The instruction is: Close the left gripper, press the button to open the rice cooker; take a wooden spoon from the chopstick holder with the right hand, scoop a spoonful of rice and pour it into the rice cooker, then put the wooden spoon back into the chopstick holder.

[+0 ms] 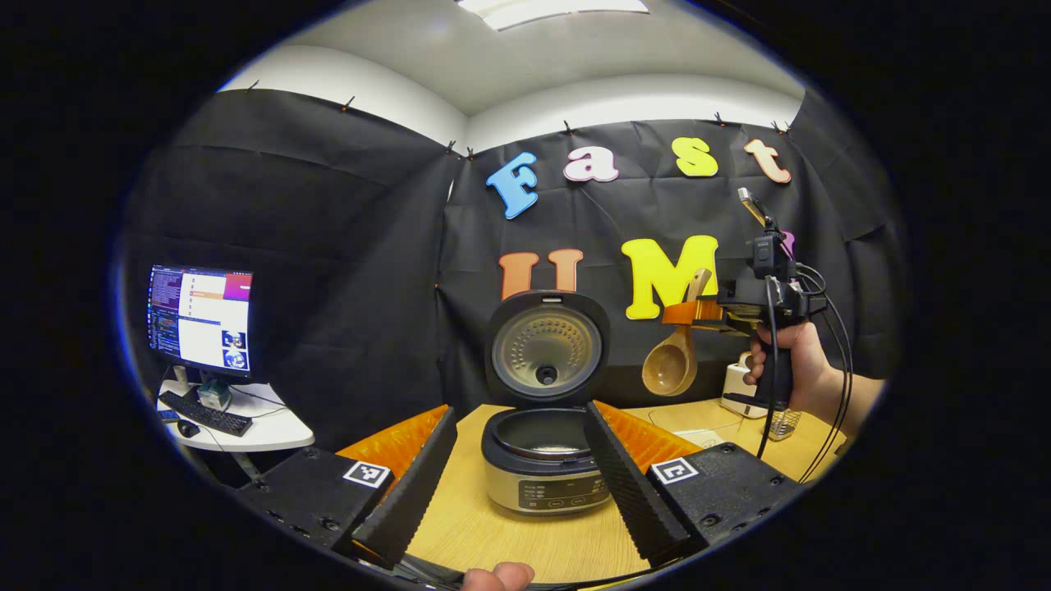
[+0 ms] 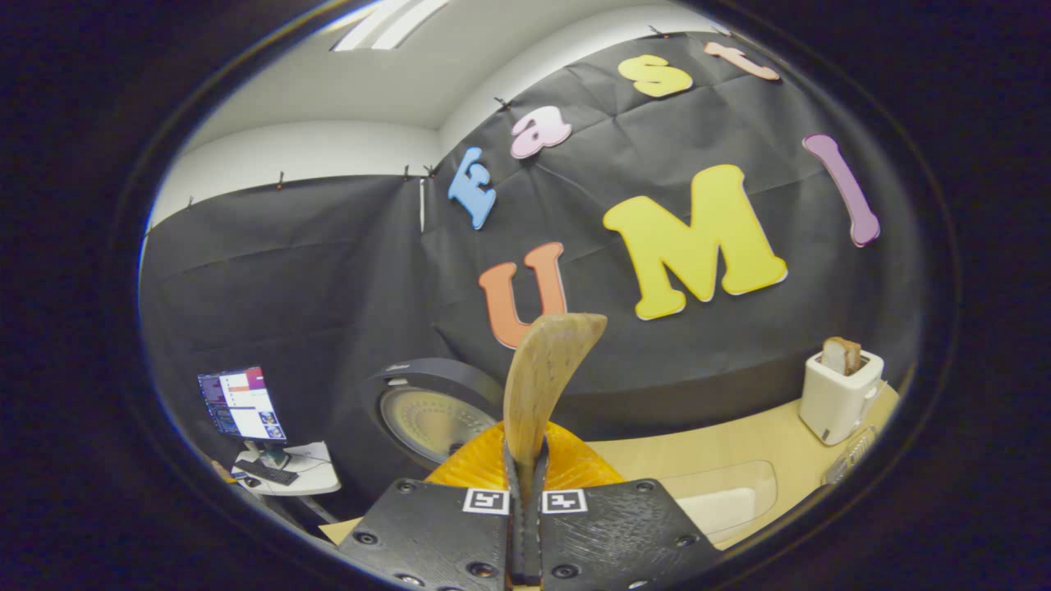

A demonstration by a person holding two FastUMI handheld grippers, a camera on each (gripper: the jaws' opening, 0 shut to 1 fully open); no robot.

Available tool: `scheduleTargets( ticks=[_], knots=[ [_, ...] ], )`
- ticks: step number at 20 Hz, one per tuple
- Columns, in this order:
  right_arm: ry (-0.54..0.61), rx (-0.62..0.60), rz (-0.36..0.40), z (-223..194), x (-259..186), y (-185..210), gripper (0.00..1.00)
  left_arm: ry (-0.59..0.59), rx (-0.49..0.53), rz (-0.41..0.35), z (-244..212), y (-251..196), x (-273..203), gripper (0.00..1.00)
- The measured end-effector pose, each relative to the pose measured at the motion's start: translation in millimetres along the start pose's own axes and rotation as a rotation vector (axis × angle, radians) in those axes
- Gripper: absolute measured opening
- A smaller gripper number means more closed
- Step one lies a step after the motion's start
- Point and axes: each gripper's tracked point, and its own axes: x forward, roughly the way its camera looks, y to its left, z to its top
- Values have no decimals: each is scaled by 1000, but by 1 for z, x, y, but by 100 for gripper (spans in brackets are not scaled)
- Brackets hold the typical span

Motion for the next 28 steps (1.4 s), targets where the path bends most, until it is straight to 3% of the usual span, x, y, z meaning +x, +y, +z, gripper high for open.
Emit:
scheduleTargets(
  ticks=[10,17,22,28],
  knots=[
    [-111,95,-313,42,-99,-203,0,23,16,-57,-5,-32,4,99],
    [-122,101,-581,31,-159,-346,0,9,39,-49,-2,-35,3,99],
    [-85,115,-674,3,-149,-401,0,19,60,-68,-6,-45,4,99],
    [-66,46,-679,-14,-121,-412,0,19,66,-48,-6,-37,5,100]
  ],
)
